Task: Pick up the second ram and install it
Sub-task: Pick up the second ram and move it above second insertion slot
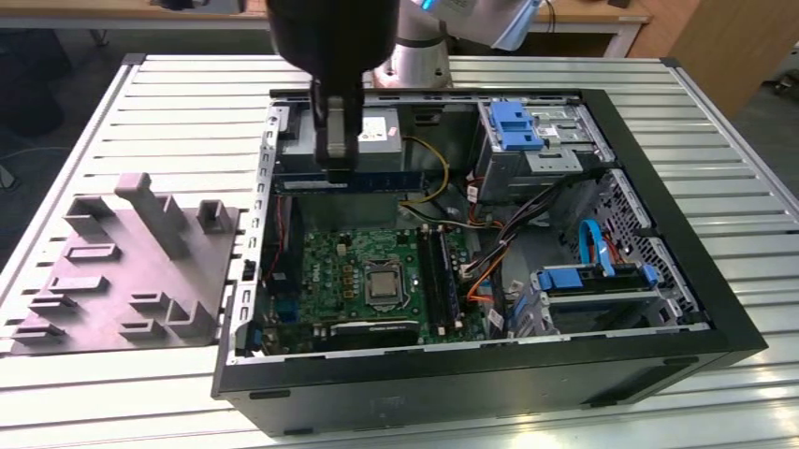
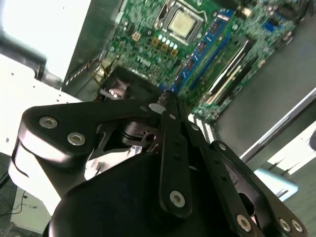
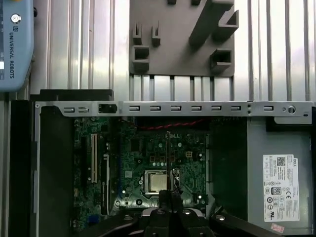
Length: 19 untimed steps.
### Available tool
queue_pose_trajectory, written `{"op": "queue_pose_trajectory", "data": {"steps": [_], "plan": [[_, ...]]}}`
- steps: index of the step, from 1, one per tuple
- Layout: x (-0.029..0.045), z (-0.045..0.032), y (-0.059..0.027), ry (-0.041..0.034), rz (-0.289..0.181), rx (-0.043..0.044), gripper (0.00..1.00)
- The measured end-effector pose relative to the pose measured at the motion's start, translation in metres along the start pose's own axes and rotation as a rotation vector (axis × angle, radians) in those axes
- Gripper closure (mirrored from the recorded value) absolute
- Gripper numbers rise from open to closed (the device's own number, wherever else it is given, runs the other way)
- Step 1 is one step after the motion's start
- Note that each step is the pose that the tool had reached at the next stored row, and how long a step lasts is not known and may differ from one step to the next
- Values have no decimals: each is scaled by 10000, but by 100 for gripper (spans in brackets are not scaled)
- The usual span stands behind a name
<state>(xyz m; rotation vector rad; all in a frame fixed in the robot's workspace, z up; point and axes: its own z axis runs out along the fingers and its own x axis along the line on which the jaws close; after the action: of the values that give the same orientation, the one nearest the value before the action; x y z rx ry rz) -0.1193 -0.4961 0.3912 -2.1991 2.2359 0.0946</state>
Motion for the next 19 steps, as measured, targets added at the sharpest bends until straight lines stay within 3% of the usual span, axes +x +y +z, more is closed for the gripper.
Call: {"op": "queue_pose_trajectory", "data": {"steps": [13,19], "plan": [[-7,113,-458,0,1,-14,89],[-23,199,-496,2,3,-21,89]]}}
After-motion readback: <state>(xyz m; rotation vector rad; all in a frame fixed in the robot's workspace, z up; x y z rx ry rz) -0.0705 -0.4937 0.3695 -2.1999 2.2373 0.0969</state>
